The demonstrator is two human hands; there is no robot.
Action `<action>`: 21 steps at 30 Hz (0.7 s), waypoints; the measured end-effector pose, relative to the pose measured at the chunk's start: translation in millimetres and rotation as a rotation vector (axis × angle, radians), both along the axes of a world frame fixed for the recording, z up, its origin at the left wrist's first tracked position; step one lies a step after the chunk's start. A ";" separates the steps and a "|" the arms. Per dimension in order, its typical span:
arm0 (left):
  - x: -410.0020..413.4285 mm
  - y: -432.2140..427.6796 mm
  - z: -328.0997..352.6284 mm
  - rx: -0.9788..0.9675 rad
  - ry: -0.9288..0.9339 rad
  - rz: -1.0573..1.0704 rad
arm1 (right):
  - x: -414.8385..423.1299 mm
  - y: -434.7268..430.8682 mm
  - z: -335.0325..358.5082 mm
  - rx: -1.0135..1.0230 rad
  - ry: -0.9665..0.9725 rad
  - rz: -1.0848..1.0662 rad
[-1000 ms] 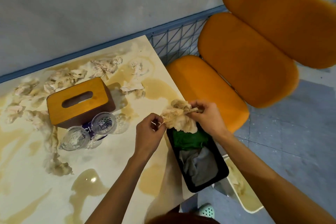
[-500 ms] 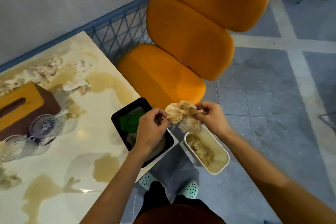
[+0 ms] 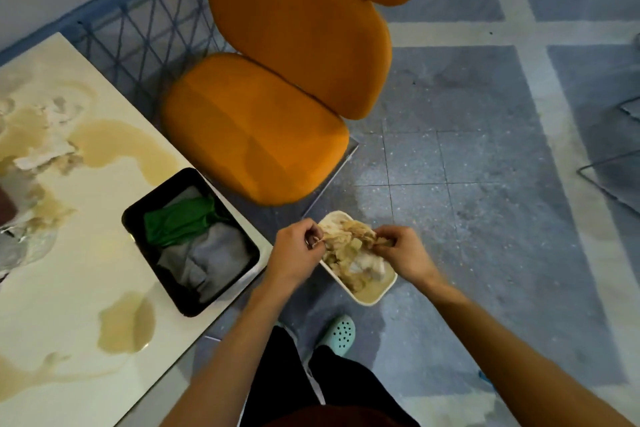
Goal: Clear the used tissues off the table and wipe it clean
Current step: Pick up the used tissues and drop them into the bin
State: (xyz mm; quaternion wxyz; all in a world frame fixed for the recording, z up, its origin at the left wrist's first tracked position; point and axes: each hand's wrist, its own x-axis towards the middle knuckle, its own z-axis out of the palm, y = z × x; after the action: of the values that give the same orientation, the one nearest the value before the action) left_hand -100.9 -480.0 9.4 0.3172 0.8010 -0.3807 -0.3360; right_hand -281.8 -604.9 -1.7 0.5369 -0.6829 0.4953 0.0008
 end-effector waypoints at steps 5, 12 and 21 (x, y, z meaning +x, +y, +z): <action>-14.5 -10.9 -48.7 0.103 0.037 0.025 | -14.1 -2.6 -44.7 0.017 0.138 -0.026; -18.0 -29.7 -124.3 0.199 0.051 0.059 | -23.3 -3.1 -103.9 0.075 0.268 -0.004; -27.9 -28.9 -168.1 0.245 0.147 0.107 | -39.4 -0.1 -140.2 0.060 0.346 0.049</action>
State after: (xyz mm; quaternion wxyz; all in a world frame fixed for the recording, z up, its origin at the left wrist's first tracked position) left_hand -128.8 -508.9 -158.7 0.2616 0.8261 -0.2696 -0.4201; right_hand -321.2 -605.0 -141.8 0.4634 -0.6682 0.5634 0.1463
